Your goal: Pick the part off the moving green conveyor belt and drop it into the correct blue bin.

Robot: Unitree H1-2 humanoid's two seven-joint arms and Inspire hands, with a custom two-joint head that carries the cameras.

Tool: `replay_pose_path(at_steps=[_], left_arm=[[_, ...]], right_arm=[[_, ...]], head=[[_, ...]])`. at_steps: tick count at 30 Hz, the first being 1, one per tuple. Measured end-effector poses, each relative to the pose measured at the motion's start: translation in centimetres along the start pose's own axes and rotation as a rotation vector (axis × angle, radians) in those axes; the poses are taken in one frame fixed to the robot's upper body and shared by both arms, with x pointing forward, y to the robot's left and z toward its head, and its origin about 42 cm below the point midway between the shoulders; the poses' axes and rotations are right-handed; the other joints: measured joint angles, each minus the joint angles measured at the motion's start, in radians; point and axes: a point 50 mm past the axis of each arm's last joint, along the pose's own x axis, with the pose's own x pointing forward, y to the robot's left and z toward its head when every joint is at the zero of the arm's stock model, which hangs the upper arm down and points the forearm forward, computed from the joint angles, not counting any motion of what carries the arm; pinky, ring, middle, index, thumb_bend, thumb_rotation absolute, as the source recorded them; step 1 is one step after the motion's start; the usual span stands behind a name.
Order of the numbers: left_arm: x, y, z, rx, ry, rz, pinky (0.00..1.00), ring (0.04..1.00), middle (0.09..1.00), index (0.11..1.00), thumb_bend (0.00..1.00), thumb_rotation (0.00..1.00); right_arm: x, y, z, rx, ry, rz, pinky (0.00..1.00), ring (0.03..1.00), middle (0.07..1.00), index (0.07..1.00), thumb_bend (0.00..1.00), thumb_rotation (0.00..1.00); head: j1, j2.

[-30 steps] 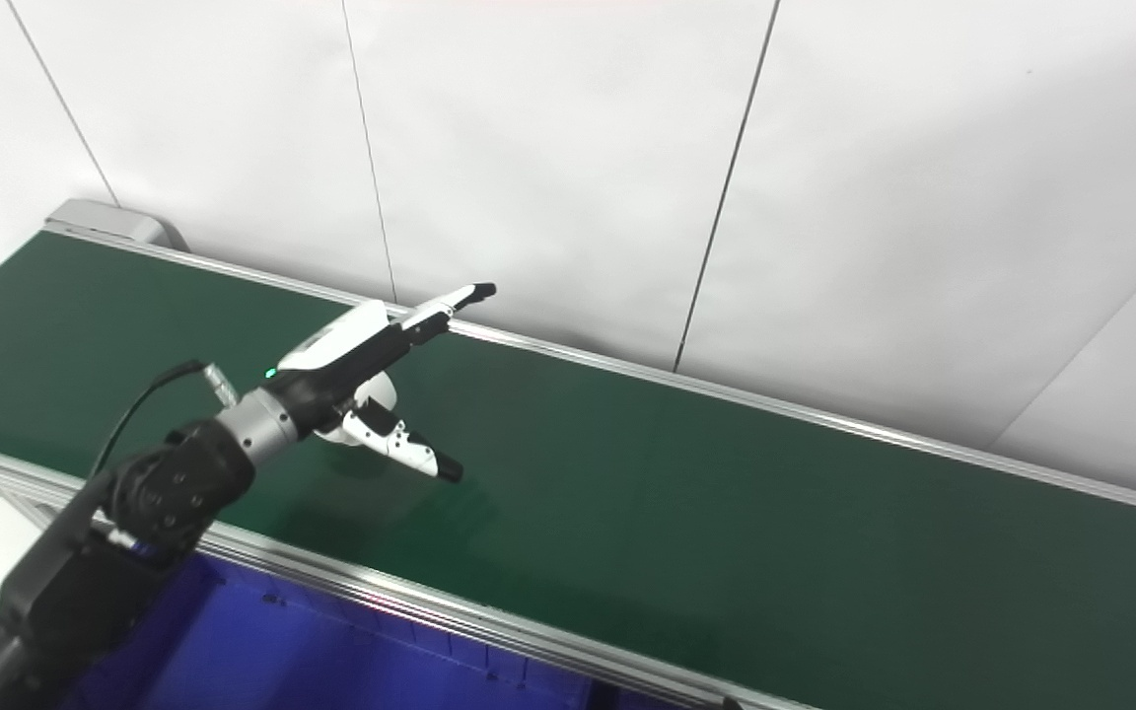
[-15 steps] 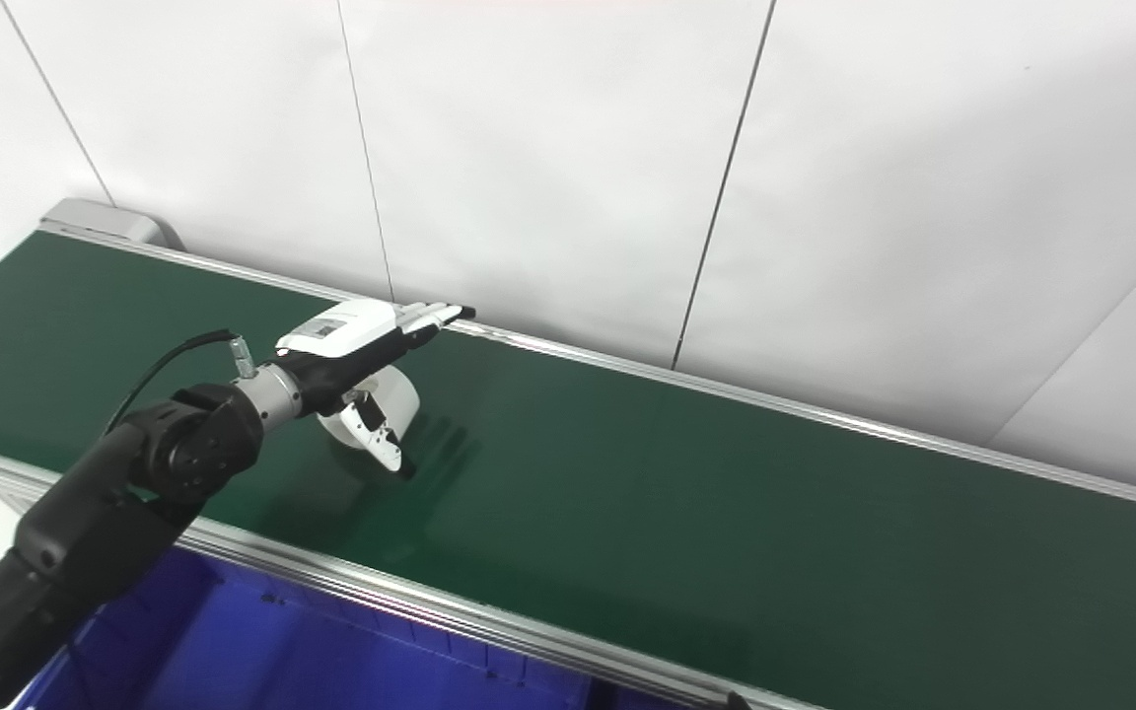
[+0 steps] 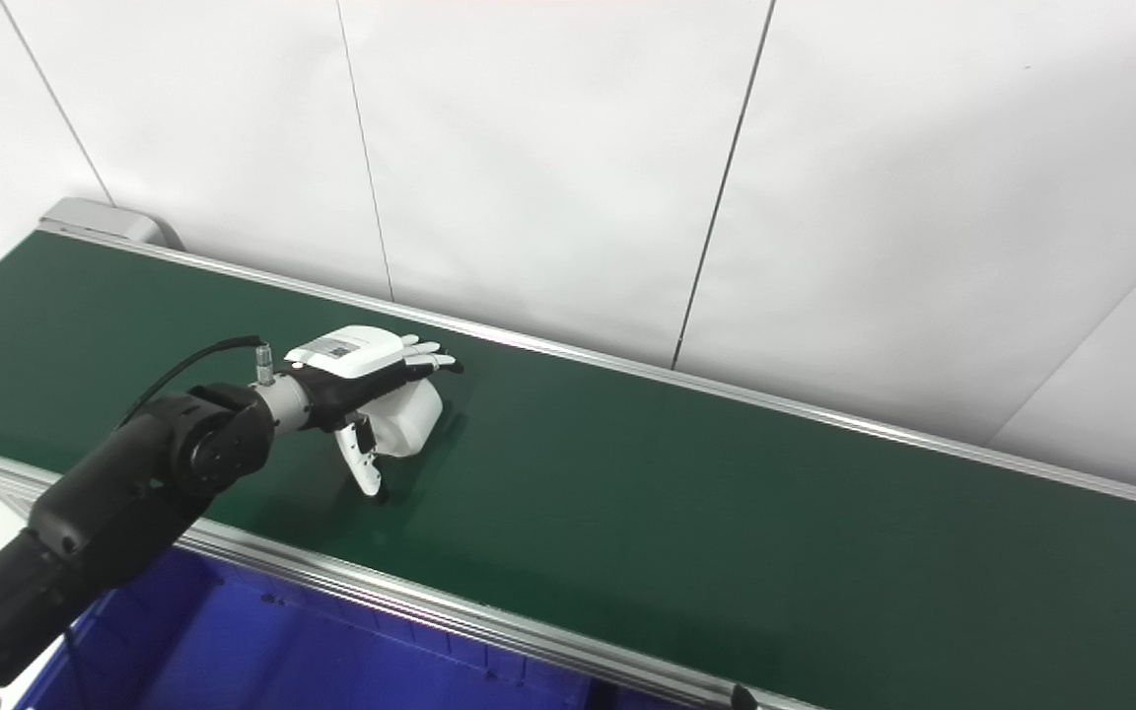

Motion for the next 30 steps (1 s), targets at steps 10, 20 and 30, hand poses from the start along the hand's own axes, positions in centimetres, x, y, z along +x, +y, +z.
replay_pose_path(at_steps=[10, 20, 30], left_arm=[[1.8, -4.2, 0.3, -0.223, -0.075, 0.254, 0.36, 0.389, 0.478, 0.534, 0.50, 0.00], [1.9, -4.9, 1.5, -0.291, -0.102, 0.290, 0.45, 0.441, 0.522, 0.473, 0.50, 0.00], [-3.2, -4.9, 2.1, -0.471, -0.150, 0.379, 0.50, 0.481, 0.524, 0.443, 0.50, 0.00]], right_arm=[[-0.2, -0.1, 0.0, 0.009, 0.003, -0.006, 0.96, 0.979, 0.998, 1.000, 0.84, 0.58], [-0.3, 0.0, 0.1, 0.011, 0.001, -0.008, 0.95, 0.973, 0.991, 1.000, 0.84, 0.59], [-0.4, 0.3, 1.1, 0.009, -0.022, -0.012, 0.94, 0.961, 0.988, 1.000, 0.83, 0.57]], head=[[-0.006, 0.014], [-0.006, 0.026], [-0.103, 0.083]])
